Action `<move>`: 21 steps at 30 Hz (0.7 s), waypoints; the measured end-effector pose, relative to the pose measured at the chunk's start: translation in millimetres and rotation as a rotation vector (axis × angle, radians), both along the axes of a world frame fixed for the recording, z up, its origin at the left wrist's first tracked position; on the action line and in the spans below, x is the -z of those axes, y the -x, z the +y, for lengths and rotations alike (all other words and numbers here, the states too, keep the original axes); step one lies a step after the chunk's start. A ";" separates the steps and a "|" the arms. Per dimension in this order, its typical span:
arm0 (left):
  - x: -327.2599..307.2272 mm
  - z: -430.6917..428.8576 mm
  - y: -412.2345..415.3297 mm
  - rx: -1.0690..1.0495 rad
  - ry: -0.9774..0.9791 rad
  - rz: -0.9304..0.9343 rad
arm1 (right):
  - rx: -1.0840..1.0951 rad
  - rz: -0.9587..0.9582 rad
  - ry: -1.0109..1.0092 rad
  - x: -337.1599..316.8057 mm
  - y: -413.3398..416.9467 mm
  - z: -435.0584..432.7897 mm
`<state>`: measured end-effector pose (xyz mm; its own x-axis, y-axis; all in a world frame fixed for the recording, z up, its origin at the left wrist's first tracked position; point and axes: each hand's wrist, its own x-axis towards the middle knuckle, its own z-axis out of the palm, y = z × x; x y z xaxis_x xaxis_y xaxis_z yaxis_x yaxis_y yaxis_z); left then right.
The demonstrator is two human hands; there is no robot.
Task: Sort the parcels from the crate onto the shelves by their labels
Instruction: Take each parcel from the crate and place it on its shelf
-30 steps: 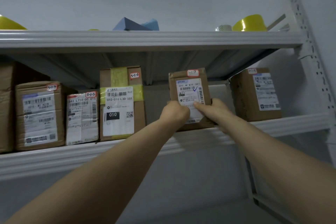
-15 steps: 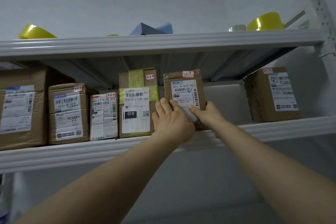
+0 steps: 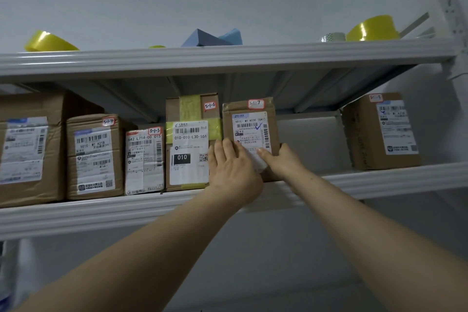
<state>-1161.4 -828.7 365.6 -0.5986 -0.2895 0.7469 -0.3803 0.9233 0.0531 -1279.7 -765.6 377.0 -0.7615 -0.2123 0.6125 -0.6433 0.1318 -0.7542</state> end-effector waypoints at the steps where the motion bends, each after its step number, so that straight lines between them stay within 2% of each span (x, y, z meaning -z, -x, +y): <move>1: -1.1 2.4 -0.4 0.018 0.017 0.000 | 0.018 -0.010 -0.001 -0.5 -1.3 2.1; 7: -7.1 30.6 1.6 0.310 0.099 -0.007 | 0.150 -0.003 0.096 4.3 -0.8 40.5; 11: -8.8 54.3 18.2 0.457 -0.003 0.000 | 0.279 0.019 0.116 8.9 6.4 86.9; 21: -12.8 139.5 83.4 0.573 -0.301 -0.139 | 0.416 0.049 0.235 14.9 60.4 201.2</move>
